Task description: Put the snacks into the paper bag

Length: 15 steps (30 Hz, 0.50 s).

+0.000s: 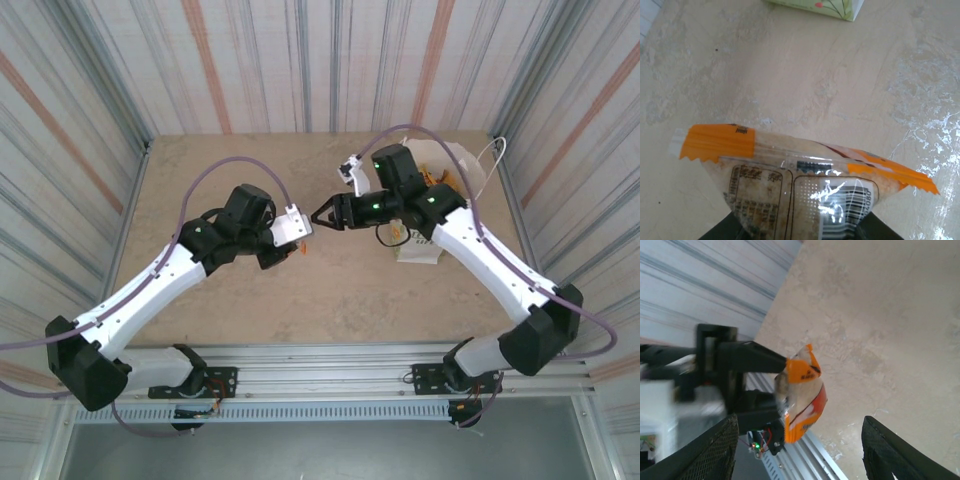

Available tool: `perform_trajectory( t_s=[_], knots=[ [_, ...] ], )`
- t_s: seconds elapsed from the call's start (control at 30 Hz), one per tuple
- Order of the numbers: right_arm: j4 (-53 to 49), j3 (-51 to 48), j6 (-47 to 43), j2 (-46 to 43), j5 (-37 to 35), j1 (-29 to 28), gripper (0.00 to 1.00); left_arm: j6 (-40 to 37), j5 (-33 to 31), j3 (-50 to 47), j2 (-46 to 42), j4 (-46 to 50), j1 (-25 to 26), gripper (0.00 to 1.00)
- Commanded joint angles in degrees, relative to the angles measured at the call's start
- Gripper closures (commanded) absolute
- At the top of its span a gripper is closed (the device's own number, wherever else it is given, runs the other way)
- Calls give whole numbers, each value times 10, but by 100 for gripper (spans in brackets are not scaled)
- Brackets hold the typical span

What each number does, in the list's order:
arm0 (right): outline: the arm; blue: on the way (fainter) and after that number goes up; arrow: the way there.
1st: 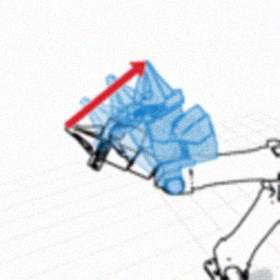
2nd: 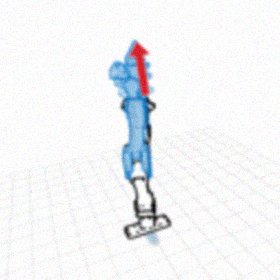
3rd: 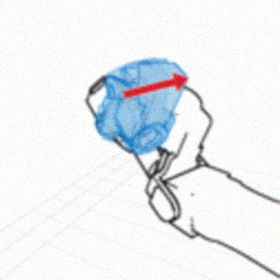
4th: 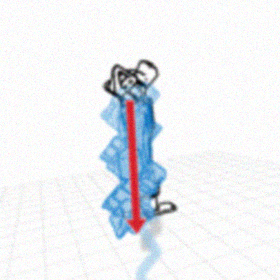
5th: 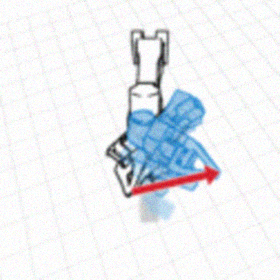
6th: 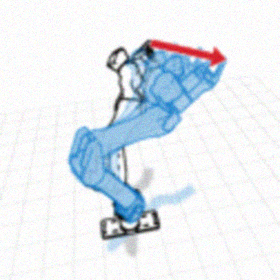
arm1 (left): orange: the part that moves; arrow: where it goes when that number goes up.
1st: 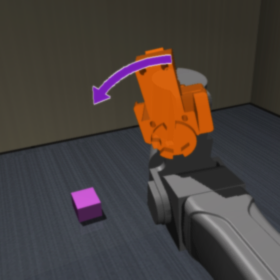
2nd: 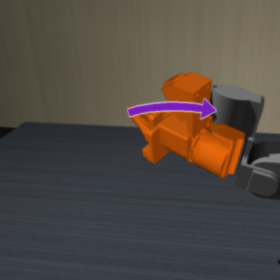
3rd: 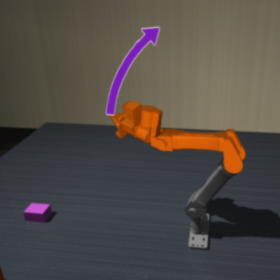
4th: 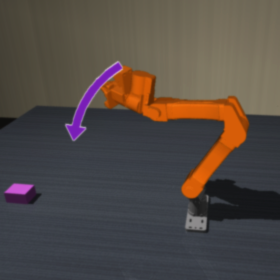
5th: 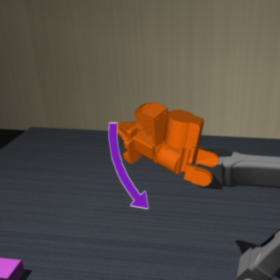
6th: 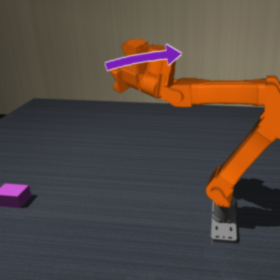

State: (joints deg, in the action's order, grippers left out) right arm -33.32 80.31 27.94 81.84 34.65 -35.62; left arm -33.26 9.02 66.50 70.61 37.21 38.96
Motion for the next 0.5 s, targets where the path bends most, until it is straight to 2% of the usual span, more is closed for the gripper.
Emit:
perform_trajectory(
  t_s=[0.0, 0.27, 0.4, 0.47],
  knots=[
    [30, 22, 34, 26, 1, -24, 33, -15, 6, 22, 3, -12, 3, 65],
    [53, 28, 60, 72, -3, -39, 37, -15, 12, 31, 4, -18, 4, 65],
    [73, 24, 75, 83, 6, -44, 48, -10, 12, 35, 4, -18, 4, 64],
    [87, 19, 85, 87, 16, -46, 50, -8, 7, 35, 7, -20, 5, 64]
  ],
)
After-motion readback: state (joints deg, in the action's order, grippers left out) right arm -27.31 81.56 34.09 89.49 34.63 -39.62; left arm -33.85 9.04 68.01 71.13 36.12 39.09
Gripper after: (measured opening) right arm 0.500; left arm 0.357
